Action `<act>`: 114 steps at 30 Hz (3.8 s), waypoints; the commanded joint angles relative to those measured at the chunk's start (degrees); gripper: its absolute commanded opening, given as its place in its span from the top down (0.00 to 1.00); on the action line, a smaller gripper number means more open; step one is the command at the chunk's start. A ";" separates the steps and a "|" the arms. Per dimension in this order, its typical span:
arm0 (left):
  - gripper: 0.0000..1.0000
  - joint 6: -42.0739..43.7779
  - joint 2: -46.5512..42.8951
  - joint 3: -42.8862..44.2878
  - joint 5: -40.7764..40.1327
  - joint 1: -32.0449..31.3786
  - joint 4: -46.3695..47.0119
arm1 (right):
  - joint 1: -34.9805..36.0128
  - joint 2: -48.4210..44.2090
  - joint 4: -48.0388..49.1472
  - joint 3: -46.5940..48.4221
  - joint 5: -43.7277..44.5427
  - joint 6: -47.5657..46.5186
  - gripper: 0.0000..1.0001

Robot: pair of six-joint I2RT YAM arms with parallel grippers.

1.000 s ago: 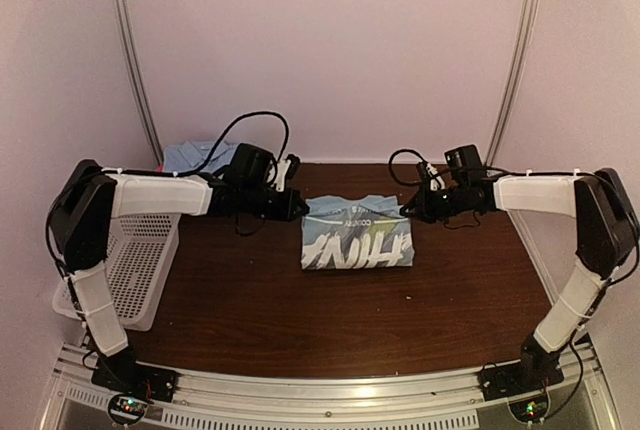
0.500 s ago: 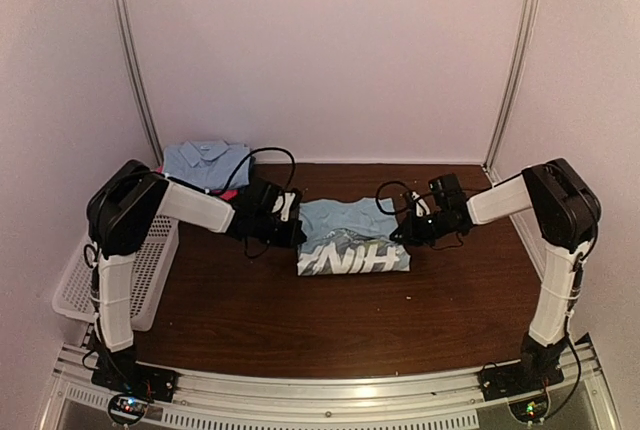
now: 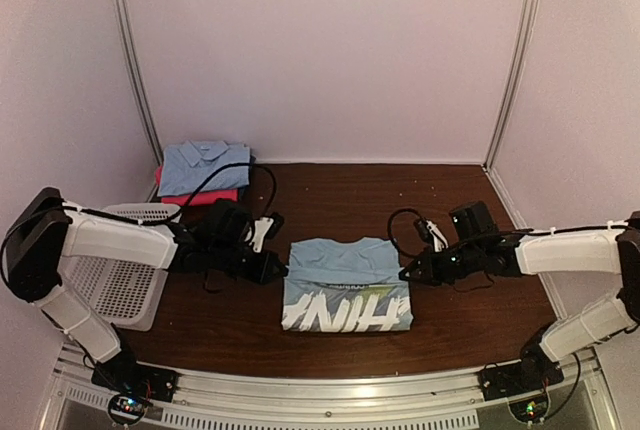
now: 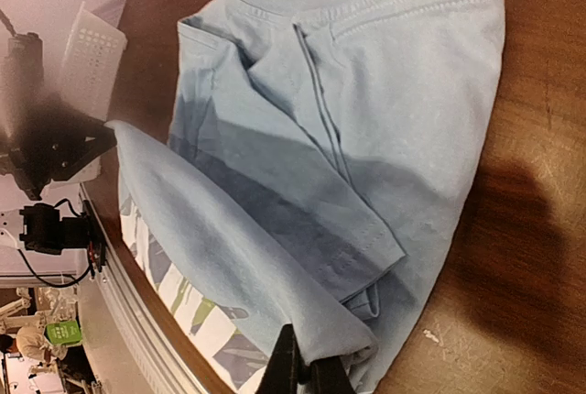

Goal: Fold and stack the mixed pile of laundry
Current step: Fold the 2/3-rectangle-folded T-shirt at the center of the board.

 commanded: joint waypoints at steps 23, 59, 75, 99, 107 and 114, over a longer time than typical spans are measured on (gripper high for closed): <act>1.00 10.15 25.63 28.94 -3.40 9.81 -3.87 | -10.72 35.46 1.19 29.62 -1.86 -10.37 1.00; 1.00 10.34 19.90 26.94 -4.47 10.08 -4.42 | -9.82 25.82 -4.29 30.52 -1.30 -10.63 1.00; 1.00 10.46 24.46 30.12 -3.73 10.75 -3.54 | -12.66 28.92 -3.19 29.68 -2.46 -11.17 1.00; 1.00 10.16 20.24 29.59 -0.22 10.78 -2.88 | -13.84 19.49 -3.46 21.98 -1.95 -9.69 1.00; 1.00 10.26 26.59 33.77 0.06 10.84 -1.62 | -15.88 23.05 -1.83 22.92 -0.79 -9.83 1.00; 1.00 9.39 30.66 36.11 -1.10 10.95 -2.12 | -16.27 30.44 1.02 25.66 -1.40 -10.12 1.00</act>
